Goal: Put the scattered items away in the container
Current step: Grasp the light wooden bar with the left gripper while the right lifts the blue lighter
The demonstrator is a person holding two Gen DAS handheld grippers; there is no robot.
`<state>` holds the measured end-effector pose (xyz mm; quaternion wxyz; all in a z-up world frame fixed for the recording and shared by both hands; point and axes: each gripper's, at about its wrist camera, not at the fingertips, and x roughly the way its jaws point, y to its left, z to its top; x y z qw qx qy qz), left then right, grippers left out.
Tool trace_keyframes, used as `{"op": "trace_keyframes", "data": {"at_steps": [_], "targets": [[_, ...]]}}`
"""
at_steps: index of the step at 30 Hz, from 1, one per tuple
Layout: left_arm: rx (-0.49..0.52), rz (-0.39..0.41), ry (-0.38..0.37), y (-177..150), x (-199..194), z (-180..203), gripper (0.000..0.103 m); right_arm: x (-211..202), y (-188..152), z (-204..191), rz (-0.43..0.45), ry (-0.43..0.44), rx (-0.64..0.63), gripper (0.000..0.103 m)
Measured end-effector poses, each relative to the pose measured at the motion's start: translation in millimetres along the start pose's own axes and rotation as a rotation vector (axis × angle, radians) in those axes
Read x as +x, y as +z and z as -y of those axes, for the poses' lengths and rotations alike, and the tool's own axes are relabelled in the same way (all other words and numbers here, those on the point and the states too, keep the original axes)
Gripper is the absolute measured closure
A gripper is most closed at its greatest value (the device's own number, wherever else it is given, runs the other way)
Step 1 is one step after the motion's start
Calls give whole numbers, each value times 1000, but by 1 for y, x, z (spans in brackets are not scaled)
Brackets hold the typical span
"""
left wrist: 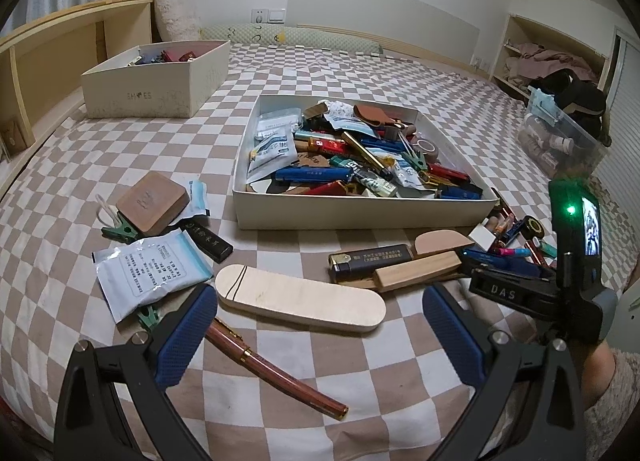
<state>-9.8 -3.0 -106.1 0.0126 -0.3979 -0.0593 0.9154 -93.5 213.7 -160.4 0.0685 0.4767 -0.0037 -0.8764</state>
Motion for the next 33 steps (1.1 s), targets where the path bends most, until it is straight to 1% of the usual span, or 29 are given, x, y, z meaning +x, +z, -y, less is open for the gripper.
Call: {"op": "trace_keyframes", "data": {"at_steps": [6, 10, 16, 21, 28, 33], "targets": [[7, -25, -7, -4, 7, 1, 0, -6, -13, -22, -18, 57, -125, 20], [16, -40, -41, -5, 14, 3, 0, -10, -25, -34, -17, 86, -182, 20], [65, -69, -84, 2, 37, 11, 0, -20, -35, -32, -24, 130, -169, 20], [159, -97, -134, 5, 57, 27, 0, -29, -47, -22, -28, 139, -153, 20], [248, -123, -157, 6, 77, 46, 0, -40, -56, 0, -29, 155, -85, 20], [294, -164, -178, 1, 92, 53, 0, -42, -58, 5, -30, 162, -66, 20]]}}
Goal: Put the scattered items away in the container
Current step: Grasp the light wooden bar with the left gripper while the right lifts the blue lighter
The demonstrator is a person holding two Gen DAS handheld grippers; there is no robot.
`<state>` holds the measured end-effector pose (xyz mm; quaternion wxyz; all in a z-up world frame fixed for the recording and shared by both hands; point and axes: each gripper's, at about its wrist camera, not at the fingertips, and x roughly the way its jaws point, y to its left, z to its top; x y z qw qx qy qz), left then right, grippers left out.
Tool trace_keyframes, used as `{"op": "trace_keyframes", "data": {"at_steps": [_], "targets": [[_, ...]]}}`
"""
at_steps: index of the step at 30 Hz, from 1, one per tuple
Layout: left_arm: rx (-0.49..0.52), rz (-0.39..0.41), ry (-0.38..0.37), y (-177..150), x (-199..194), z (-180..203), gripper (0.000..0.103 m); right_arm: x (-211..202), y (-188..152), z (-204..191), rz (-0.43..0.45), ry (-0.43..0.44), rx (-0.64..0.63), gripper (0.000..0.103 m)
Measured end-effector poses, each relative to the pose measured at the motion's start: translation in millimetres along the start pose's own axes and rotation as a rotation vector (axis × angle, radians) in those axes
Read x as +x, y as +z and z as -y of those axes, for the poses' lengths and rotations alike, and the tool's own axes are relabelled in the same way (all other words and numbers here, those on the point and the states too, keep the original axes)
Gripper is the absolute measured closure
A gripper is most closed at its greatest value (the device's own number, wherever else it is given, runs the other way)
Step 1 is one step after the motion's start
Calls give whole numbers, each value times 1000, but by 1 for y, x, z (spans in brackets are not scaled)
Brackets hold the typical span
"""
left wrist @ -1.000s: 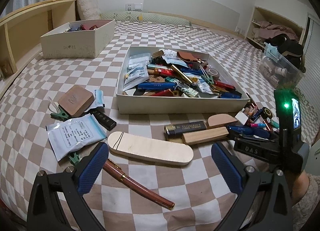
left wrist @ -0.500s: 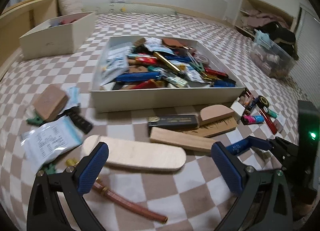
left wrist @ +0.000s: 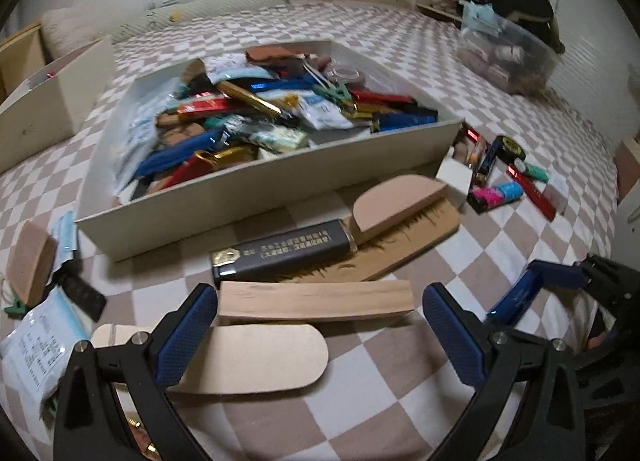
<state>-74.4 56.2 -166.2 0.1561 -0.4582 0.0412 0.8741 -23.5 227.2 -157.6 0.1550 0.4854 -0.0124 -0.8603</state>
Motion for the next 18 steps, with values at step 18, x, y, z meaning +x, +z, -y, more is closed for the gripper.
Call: {"op": "trace_keyframes", "data": {"at_steps": [18], "targets": [[63, 36, 62, -7, 0, 10, 3, 0, -1, 0, 2, 3, 5, 20]]}}
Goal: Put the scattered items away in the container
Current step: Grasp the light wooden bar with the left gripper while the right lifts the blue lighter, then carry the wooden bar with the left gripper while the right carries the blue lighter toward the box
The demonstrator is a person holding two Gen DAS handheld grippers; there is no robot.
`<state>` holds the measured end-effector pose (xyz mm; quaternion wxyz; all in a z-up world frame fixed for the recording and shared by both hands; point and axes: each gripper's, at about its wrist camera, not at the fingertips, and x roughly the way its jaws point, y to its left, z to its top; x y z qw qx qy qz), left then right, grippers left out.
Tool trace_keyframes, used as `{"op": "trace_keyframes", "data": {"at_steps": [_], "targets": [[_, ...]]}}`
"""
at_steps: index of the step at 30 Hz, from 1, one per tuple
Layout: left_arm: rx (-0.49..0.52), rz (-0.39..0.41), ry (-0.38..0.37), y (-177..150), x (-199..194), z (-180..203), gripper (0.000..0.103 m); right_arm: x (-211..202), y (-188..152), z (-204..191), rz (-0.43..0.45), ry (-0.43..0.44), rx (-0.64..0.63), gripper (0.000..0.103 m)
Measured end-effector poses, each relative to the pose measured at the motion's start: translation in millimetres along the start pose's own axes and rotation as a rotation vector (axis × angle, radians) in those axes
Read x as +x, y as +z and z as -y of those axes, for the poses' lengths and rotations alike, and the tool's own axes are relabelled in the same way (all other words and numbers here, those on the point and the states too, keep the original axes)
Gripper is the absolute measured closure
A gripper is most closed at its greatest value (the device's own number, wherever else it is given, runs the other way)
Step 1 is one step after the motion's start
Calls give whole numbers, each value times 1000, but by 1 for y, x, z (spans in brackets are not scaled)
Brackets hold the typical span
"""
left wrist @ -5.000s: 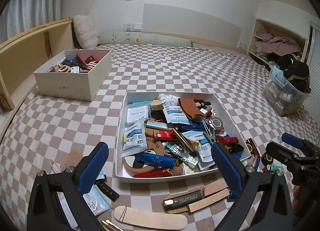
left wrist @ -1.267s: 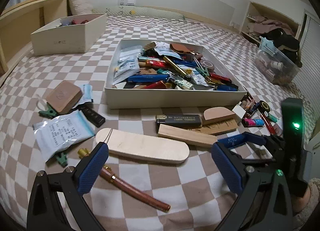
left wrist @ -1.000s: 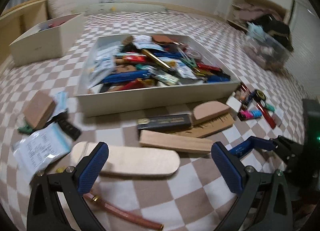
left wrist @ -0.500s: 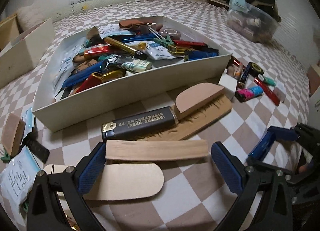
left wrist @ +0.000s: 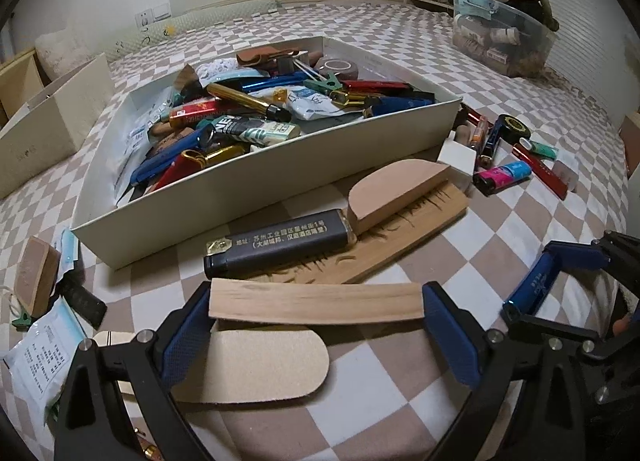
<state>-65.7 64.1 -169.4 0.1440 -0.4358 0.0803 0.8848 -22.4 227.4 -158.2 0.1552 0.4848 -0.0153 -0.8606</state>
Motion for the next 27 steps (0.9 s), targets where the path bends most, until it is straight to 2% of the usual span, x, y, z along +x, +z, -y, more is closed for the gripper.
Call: {"op": "trace_keyframes", "data": {"at_steps": [8, 27], "targets": [[-13, 43, 18, -5, -15, 3, 3, 0, 0, 0, 0, 0, 2, 20], [-220, 52, -12, -9, -52, -14, 3, -7, -4, -10, -23, 14, -20, 20]]}}
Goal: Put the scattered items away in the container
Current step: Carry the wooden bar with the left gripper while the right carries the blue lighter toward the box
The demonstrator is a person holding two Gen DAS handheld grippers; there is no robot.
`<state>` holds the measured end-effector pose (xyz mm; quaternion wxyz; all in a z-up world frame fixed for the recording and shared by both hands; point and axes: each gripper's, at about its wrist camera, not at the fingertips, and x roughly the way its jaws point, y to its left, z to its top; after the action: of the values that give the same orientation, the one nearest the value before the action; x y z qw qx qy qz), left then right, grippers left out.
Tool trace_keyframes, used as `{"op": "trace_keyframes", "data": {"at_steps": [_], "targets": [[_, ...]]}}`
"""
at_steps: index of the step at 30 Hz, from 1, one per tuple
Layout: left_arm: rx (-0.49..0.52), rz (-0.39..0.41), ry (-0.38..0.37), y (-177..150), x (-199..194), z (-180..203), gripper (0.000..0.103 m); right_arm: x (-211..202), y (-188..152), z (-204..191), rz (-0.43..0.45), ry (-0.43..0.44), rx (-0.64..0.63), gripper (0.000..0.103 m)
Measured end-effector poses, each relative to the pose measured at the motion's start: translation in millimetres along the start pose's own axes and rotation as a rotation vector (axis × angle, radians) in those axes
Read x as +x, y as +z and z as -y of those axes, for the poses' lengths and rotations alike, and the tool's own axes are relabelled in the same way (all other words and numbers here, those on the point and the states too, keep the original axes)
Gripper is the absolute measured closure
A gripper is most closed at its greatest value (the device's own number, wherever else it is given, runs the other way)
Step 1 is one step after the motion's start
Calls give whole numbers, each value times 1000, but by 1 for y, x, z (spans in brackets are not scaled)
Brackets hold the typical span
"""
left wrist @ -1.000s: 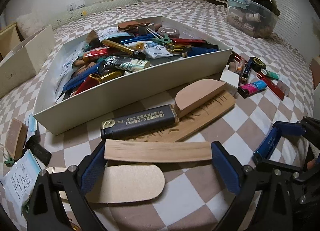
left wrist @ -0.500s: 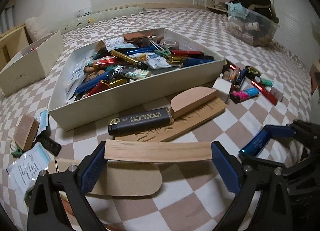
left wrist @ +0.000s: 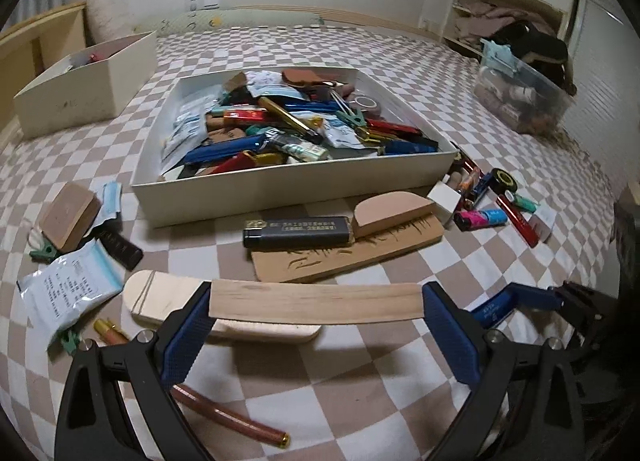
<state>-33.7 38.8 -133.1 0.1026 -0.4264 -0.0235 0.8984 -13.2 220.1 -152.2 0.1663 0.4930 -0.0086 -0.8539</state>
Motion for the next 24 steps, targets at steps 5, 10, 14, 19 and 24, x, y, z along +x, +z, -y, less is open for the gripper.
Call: {"op": "trace_keyframes", "data": {"at_steps": [5, 10, 14, 19, 24], "targets": [[-50, 22, -11, 4, -11, -10, 3, -5, 7, -3, 12, 16, 3, 20], [-90, 59, -30, 15, -22, -20, 3, -10, 18, -3, 26, 34, 14, 20], [-113, 87, -52, 25, -29, -30, 3, -12, 29, -2, 29, 57, 26, 20], [-88, 122, -55, 42, -31, -40, 3, -15, 44, -2, 51, 69, 30, 20], [-62, 127, -74, 58, -26, -51, 3, -16, 62, 0, 78, 67, 29, 20]]}}
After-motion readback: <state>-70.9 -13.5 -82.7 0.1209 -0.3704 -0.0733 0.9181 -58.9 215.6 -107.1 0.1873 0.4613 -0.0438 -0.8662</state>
